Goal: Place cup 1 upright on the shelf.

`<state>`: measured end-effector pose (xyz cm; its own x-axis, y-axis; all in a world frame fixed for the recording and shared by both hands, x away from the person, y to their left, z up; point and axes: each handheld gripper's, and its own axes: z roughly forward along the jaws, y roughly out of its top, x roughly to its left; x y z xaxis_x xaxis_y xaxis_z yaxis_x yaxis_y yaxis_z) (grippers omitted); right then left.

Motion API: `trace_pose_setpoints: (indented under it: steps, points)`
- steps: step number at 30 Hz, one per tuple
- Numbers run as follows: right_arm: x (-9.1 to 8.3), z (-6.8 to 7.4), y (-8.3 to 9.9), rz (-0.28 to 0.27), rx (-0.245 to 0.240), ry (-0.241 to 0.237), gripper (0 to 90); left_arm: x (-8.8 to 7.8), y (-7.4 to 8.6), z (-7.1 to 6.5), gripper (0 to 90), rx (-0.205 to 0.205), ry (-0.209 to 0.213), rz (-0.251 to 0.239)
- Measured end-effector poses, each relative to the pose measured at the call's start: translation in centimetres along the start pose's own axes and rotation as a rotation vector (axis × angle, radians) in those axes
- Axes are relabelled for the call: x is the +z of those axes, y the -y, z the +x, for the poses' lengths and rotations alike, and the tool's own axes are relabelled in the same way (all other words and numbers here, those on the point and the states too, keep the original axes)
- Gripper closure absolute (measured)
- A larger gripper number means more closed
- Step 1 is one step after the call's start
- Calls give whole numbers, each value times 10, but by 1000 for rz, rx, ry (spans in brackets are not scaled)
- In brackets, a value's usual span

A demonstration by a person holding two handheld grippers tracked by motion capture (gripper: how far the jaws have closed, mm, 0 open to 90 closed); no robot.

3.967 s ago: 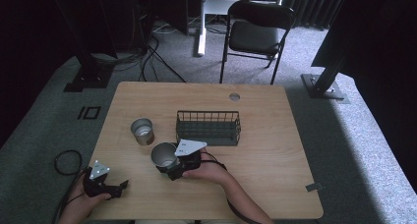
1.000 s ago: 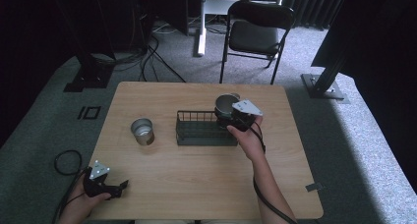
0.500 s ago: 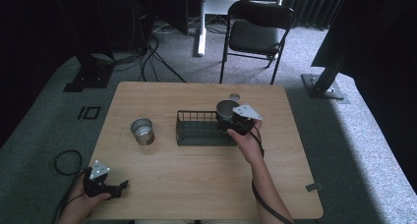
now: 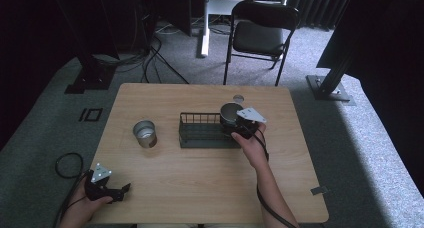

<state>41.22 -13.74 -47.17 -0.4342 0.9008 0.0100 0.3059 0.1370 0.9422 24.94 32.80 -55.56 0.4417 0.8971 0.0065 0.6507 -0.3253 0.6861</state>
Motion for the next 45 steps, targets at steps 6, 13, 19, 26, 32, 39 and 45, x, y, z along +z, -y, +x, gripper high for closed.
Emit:
trace_pose_setpoints:
  steps: [6, 13, 19, 26, 32, 39, 45]
  points:
    - [-2, -2, 0, -17, 18, 3, 110, 0, 0, 0, 5, 0, 0, 0]
    - [-5, -2, 1, -13, 27, -36, 106, 0, 0, 0, 5, 0, 0, 0]
    - [-9, 2, 3, -9, -17, -41, 106, 0, 0, 0, 5, 0, 0, 0]
    - [-14, 3, 6, -24, -19, -32, 107, 0, 0, 0, 5, 0, 0, 0]
    - [-22, 1, 8, -37, -14, -39, 107, 0, 0, 0, 5, 0, 0, 0]
    - [-30, 2, 8, -39, -27, -49, 107, 0, 0, 0, 5, 0, 0, 0]
    - [-37, 0, 12, -32, -34, -63, 107, 0, 0, 0, 5, 0, 0, 0]
